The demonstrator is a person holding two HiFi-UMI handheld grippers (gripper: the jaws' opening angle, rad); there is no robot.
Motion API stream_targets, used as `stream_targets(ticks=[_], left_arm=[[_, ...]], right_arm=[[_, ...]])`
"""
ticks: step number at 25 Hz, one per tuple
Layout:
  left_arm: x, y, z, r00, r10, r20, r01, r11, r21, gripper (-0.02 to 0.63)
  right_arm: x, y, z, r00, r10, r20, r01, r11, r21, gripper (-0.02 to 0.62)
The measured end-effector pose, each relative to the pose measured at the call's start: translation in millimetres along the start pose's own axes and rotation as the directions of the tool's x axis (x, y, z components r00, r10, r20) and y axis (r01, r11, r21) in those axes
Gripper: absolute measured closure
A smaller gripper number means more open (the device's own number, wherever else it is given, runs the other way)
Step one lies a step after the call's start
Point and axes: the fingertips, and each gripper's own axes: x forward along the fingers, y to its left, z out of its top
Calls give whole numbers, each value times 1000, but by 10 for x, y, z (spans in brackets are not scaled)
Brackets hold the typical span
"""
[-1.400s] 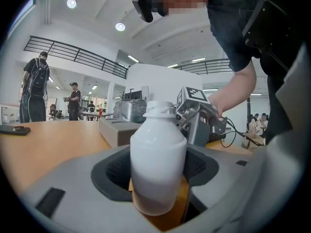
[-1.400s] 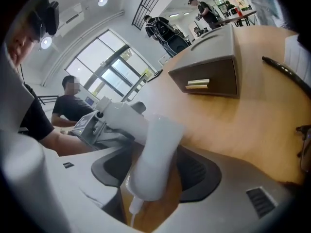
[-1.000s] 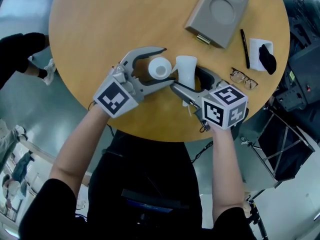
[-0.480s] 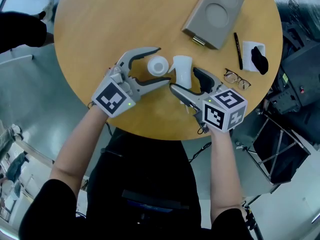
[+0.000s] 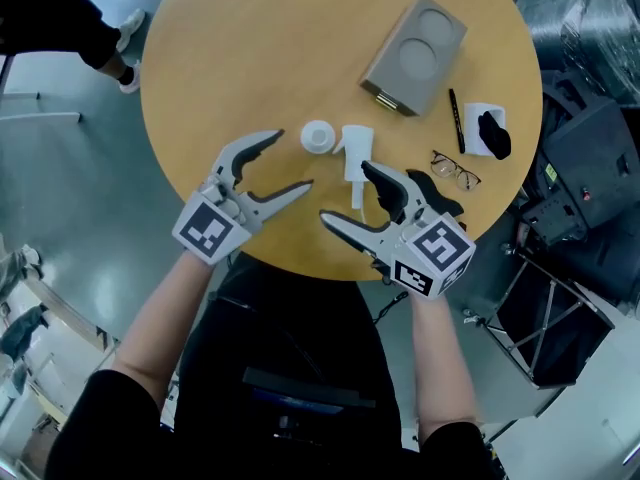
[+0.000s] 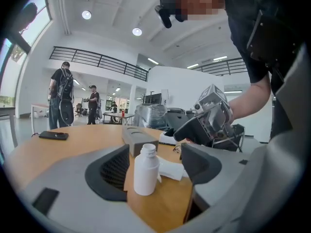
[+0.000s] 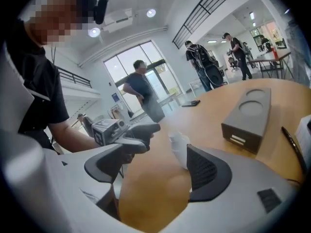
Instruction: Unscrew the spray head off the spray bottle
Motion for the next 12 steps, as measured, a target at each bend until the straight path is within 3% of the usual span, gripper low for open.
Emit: stream_targets(ticks=[5, 10, 11, 12], left_arm=[[-386, -327, 704, 996, 25, 83, -14, 991, -135, 261], [-586, -693, 1332, 993, -9, 114, 23, 992, -122, 273], [-626, -757, 1444, 993, -15, 117, 30, 991, -127, 288], [-669, -826, 1559, 992, -25, 123, 42, 989, -141, 377]], right_arm=[[-290, 668, 450, 986, 109, 125, -95, 988, -119, 175], [-643, 1148, 855, 970, 139, 199, -100, 976, -195, 225], [-724, 1239, 934, 966, 146, 214, -103, 974, -203, 244], [-801, 1327, 1007, 961, 154, 228, -107, 973, -206, 250]])
